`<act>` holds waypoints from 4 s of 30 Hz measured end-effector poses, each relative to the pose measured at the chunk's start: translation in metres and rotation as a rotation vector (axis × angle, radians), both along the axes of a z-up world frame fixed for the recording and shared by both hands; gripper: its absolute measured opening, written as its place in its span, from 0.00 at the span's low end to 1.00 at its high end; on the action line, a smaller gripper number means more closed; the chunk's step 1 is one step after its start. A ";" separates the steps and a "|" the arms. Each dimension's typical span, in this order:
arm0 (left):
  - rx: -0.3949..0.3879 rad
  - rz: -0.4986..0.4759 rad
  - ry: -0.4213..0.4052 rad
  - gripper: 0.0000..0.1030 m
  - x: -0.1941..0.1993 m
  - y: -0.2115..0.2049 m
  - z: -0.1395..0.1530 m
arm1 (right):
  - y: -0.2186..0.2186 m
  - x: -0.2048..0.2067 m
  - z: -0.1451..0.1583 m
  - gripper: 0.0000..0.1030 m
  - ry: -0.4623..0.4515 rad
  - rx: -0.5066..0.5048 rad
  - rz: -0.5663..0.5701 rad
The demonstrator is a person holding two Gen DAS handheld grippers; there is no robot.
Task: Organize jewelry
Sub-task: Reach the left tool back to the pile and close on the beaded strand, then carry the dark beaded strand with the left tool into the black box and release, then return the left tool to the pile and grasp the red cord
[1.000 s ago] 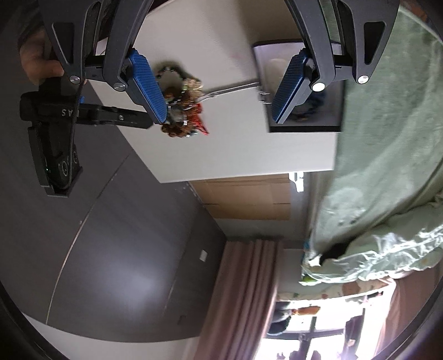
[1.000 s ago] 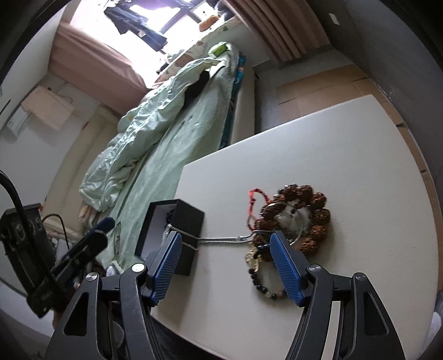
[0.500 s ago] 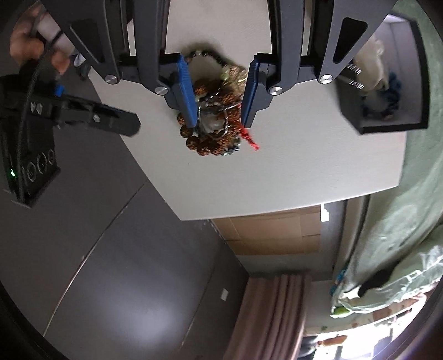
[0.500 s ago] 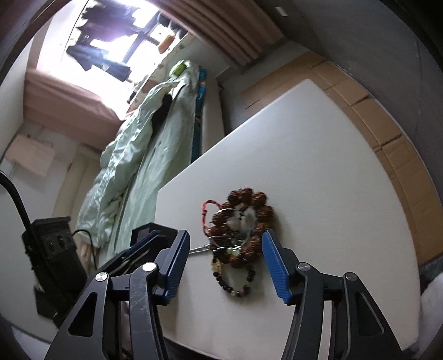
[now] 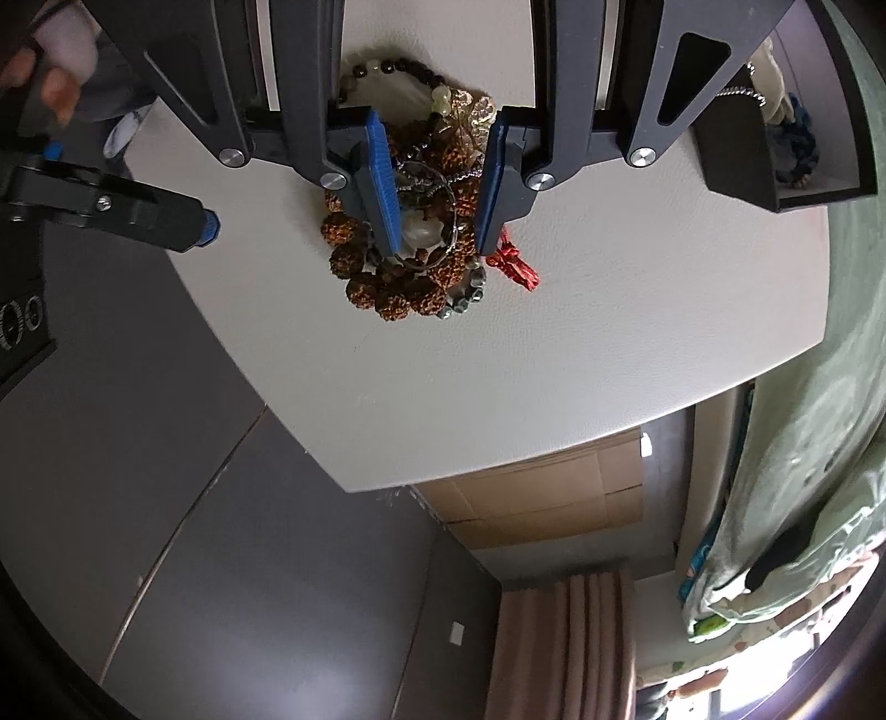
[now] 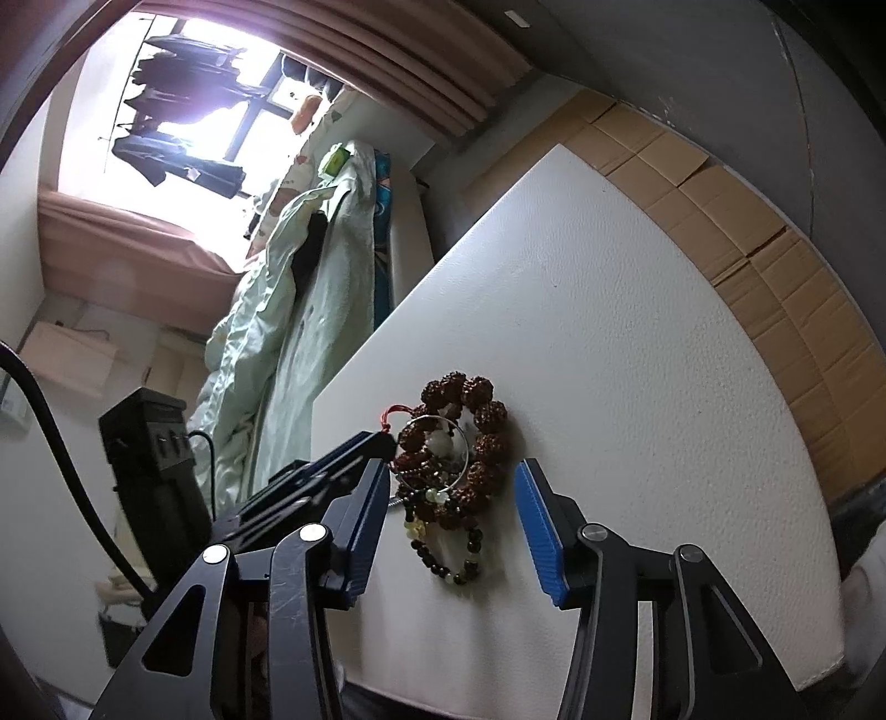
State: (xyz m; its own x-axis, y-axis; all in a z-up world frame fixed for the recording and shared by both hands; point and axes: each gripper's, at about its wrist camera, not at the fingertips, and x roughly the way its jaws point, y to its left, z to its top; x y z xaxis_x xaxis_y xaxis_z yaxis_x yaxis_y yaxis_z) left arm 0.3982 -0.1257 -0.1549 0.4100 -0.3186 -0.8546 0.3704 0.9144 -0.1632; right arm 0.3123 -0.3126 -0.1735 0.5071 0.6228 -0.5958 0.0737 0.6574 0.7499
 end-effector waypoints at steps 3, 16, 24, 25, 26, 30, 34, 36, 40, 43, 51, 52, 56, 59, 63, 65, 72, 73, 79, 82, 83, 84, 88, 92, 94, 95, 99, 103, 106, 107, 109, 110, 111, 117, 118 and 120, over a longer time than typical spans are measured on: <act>0.042 -0.009 0.005 0.19 0.001 -0.004 -0.008 | 0.001 0.000 0.000 0.48 0.003 -0.002 -0.002; 0.033 -0.002 -0.069 0.05 -0.007 0.007 0.024 | 0.022 0.007 -0.017 0.48 0.053 -0.040 0.057; -0.016 0.020 -0.103 0.05 -0.015 0.026 0.047 | 0.044 0.011 -0.029 0.48 0.083 -0.102 0.127; -0.019 0.022 -0.106 0.05 -0.017 0.028 0.048 | 0.049 0.012 -0.031 0.48 0.086 -0.121 0.139; -0.023 0.025 -0.109 0.05 -0.018 0.031 0.050 | 0.052 0.012 -0.033 0.48 0.087 -0.137 0.149; -0.037 0.039 -0.122 0.05 -0.025 0.044 0.054 | 0.068 0.016 -0.032 0.48 0.062 -0.217 0.182; -0.045 0.053 -0.129 0.05 -0.032 0.058 0.058 | 0.079 0.016 -0.031 0.20 0.046 -0.314 0.204; -0.052 0.064 -0.134 0.05 -0.036 0.066 0.060 | 0.081 0.016 -0.035 0.09 0.057 -0.271 0.233; -0.072 0.096 -0.152 0.05 -0.040 0.086 0.069 | 0.089 0.009 -0.016 0.09 -0.013 -0.317 0.246; -0.081 0.122 -0.165 0.05 -0.044 0.101 0.075 | 0.090 0.006 0.004 0.09 -0.069 -0.302 0.247; -0.089 0.174 -0.193 0.05 -0.055 0.135 0.090 | 0.107 0.004 0.045 0.09 -0.162 -0.237 0.238; -0.090 0.180 -0.195 0.05 -0.055 0.138 0.091 | 0.111 0.004 0.049 0.09 -0.169 -0.231 0.235; -0.092 0.197 -0.203 0.05 -0.058 0.149 0.093 | 0.122 0.005 0.065 0.09 -0.202 -0.192 0.221; -0.094 0.212 -0.204 0.05 -0.060 0.158 0.094 | 0.130 0.006 0.072 0.09 -0.220 -0.155 0.215; -0.104 0.251 -0.204 0.05 -0.061 0.174 0.092 | 0.146 0.006 0.085 0.09 -0.242 -0.129 0.221; -0.129 0.268 -0.198 0.06 -0.061 0.184 0.089 | 0.155 0.003 0.090 0.09 -0.258 -0.122 0.233; -0.151 0.321 -0.111 0.08 -0.055 0.210 0.069 | 0.186 -0.001 0.101 0.09 -0.298 -0.110 0.270; -0.150 0.328 -0.108 0.08 -0.056 0.213 0.067 | 0.190 -0.001 0.100 0.09 -0.299 -0.111 0.276; -0.153 0.362 -0.086 0.33 -0.063 0.227 0.062 | 0.214 0.006 0.086 0.09 -0.276 -0.109 0.322; -0.160 0.387 -0.120 0.70 -0.070 0.237 0.066 | 0.224 0.008 0.082 0.09 -0.264 -0.100 0.345; -0.165 0.397 -0.132 0.70 -0.073 0.241 0.068 | 0.228 0.009 0.081 0.09 -0.263 -0.101 0.353; -0.167 0.403 -0.133 0.70 -0.073 0.244 0.069 | 0.230 0.009 0.081 0.09 -0.262 -0.104 0.358; -0.161 0.423 -0.128 0.70 -0.074 0.251 0.071 | 0.247 0.013 0.070 0.30 -0.193 -0.125 0.424; -0.159 0.415 -0.133 0.70 -0.077 0.249 0.073 | 0.240 0.012 0.065 0.61 -0.168 -0.180 0.396; -0.161 0.405 -0.135 0.70 -0.077 0.245 0.073 | 0.228 0.010 0.069 0.61 -0.168 -0.168 0.386; -0.161 0.396 -0.136 0.70 -0.077 0.241 0.073 | 0.224 0.010 0.071 0.61 -0.171 -0.164 0.378; -0.164 0.365 -0.145 0.70 -0.077 0.226 0.076 | 0.195 0.008 0.076 0.61 -0.172 -0.175 0.331; -0.166 0.320 -0.151 0.70 -0.075 0.205 0.077 | 0.168 0.007 0.077 0.61 -0.169 -0.177 0.296; -0.167 0.279 -0.157 0.70 -0.073 0.187 0.078 | 0.146 0.005 0.073 0.61 -0.161 -0.178 0.268; -0.161 0.260 -0.161 0.70 -0.073 0.180 0.079 | 0.142 0.004 0.072 0.61 -0.157 -0.177 0.263; -0.143 0.228 -0.166 0.70 -0.072 0.168 0.079 | 0.128 0.003 0.068 0.61 -0.145 -0.174 0.243; -0.130 0.210 -0.168 0.70 -0.072 0.161 0.078 | 0.125 0.002 0.067 0.61 -0.142 -0.174 0.238; -0.113 0.192 -0.168 0.70 -0.072 0.154 0.078 | 0.120 0.002 0.066 0.61 -0.138 -0.175 0.231; -0.084 0.118 -0.168 0.70 -0.069 0.123 0.074 | 0.096 -0.003 0.061 0.61 -0.133 -0.167 0.205; -0.083 0.108 -0.165 0.70 -0.067 0.118 0.073 | 0.091 -0.003 0.059 0.61 -0.131 -0.164 0.202; -0.077 0.095 -0.163 0.70 -0.065 0.111 0.072 | 0.086 -0.004 0.056 0.61 -0.128 -0.159 0.195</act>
